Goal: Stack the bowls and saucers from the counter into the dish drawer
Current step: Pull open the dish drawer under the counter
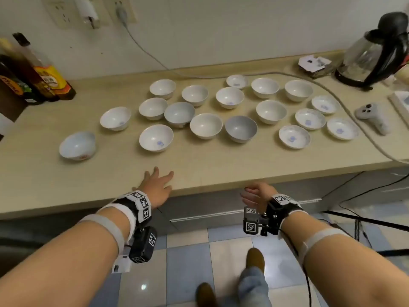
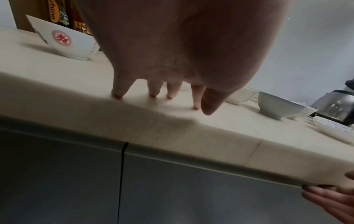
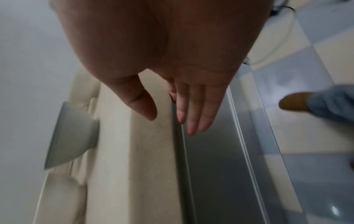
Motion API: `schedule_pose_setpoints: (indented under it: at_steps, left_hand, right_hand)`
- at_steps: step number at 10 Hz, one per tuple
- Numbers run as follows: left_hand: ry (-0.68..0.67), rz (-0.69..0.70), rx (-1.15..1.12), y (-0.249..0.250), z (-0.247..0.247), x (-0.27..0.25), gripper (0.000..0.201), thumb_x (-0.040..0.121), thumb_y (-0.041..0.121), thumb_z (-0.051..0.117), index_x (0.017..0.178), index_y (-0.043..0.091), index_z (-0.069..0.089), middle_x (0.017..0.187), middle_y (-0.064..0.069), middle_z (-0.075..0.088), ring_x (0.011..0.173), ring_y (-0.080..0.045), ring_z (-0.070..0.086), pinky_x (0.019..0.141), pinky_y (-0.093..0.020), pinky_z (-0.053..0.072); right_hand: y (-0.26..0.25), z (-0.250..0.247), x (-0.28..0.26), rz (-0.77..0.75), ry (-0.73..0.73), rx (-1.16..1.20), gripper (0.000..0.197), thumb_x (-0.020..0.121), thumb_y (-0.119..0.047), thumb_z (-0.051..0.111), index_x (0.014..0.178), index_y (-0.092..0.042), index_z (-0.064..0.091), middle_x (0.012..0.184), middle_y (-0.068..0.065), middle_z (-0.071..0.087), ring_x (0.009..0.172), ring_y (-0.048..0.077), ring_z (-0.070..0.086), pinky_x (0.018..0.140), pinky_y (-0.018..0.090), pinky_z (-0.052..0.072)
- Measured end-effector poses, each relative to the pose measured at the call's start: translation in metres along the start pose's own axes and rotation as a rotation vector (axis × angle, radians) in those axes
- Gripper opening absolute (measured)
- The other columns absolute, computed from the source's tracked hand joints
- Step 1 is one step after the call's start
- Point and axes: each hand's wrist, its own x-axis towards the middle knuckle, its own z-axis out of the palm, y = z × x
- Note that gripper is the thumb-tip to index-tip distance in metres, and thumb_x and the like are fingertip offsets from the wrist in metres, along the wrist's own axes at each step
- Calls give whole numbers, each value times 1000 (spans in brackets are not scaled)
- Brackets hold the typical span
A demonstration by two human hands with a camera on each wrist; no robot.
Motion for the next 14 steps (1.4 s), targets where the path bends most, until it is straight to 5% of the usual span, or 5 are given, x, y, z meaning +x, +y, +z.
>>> schedule_pose_setpoints:
  at_steps: [2, 4, 6, 9, 14]
  left_hand:
    - [-2, -25, 26, 4, 1, -5, 58, 103, 38, 35, 155, 48, 12, 168, -1, -13, 153, -33, -16, 113, -74, 11]
    - [3, -42, 1, 8, 0, -8, 59, 102, 35, 37, 154, 49, 13, 168, 1, -14, 153, -32, -17, 114, -74, 7]
    - [-1, -39, 17, 8, -1, -7, 61, 102, 35, 39, 154, 48, 12, 168, 0, -13, 153, -33, -16, 113, -75, 9]
    - [11, -6, 25, -1, 3, 1, 67, 97, 37, 44, 154, 48, 11, 168, -2, -13, 153, -35, -16, 115, -72, 11]
    - [14, 39, 51, -4, 5, 2, 78, 94, 34, 51, 157, 41, 7, 167, -10, -12, 151, -42, -14, 123, -55, 9]
  right_hand:
    - [-5, 18, -8, 37, 33, 283, 22, 95, 1, 32, 80, -3, 46, 125, 25, 59, 106, 35, 62, 106, 40, 46]
    - [1, 16, -13, 18, -32, 370, 22, 95, -3, 37, 77, -4, 50, 67, 13, 66, 89, 27, 64, 85, 41, 56]
    - [23, -2, -11, 38, -2, 388, 44, 101, -13, 41, 141, 5, 40, 141, 19, 55, 122, 31, 59, 96, 44, 53]
    - [61, -25, -59, 59, 74, 245, 46, 102, -29, 48, 137, 2, 49, 135, 15, 63, 119, 28, 64, 61, 36, 47]
    - [114, -61, -86, 23, 145, 260, 32, 101, -20, 51, 118, 6, 54, 120, 25, 68, 102, 36, 71, 60, 35, 61]
